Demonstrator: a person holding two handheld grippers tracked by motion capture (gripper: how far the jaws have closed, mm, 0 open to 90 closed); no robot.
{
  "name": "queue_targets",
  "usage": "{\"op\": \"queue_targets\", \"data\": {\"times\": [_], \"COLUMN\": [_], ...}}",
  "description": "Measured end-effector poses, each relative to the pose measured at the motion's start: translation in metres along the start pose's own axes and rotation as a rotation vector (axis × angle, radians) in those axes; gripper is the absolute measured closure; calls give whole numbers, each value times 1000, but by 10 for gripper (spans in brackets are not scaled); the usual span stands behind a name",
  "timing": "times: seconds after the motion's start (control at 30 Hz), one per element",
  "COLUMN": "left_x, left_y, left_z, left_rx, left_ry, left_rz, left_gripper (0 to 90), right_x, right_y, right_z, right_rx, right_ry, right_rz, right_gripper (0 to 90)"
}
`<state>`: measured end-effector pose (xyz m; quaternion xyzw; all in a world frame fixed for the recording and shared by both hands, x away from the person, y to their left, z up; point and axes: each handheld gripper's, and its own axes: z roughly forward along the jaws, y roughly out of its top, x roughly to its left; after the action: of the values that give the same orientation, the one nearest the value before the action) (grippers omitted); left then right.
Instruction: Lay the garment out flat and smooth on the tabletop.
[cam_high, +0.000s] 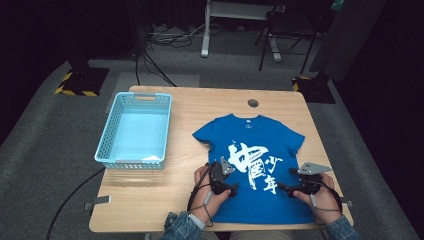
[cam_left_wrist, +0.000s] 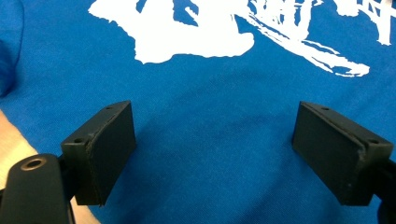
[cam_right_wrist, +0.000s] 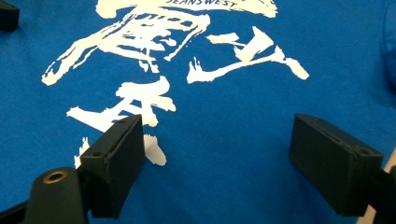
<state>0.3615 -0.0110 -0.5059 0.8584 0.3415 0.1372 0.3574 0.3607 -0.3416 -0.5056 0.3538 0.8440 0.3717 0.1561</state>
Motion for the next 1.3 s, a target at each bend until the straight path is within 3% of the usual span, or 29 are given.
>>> {"op": "queue_targets", "data": {"times": [0.27, 0.67, 0.8, 0.9, 1.0, 1.3], "left_x": [22, 53, 54, 53, 45, 25], "left_y": [5, 16, 17, 17, 21, 33], "left_z": [4, 15, 15, 10, 0, -32], "left_rx": [-3, -3, -7, -18, -15, -38], "left_ry": [31, 48, 52, 44, 60, 39], "left_rz": [-35, -52, -56, -89, -60, -14], "left_gripper": [133, 132, 138, 144, 141, 127], "right_x": [-14, -28, -29, -29, -26, -15], "right_y": [17, 36, 37, 37, 42, 54], "right_z": [18, 38, 40, 36, 25, -3], "right_rx": [-1, -1, -2, -18, -35, -48], "right_ry": [5, -13, -8, -4, -1, 21], "right_rz": [-6, 10, 7, 7, -10, -42], "right_gripper": [182, 182, 184, 184, 180, 158]}}
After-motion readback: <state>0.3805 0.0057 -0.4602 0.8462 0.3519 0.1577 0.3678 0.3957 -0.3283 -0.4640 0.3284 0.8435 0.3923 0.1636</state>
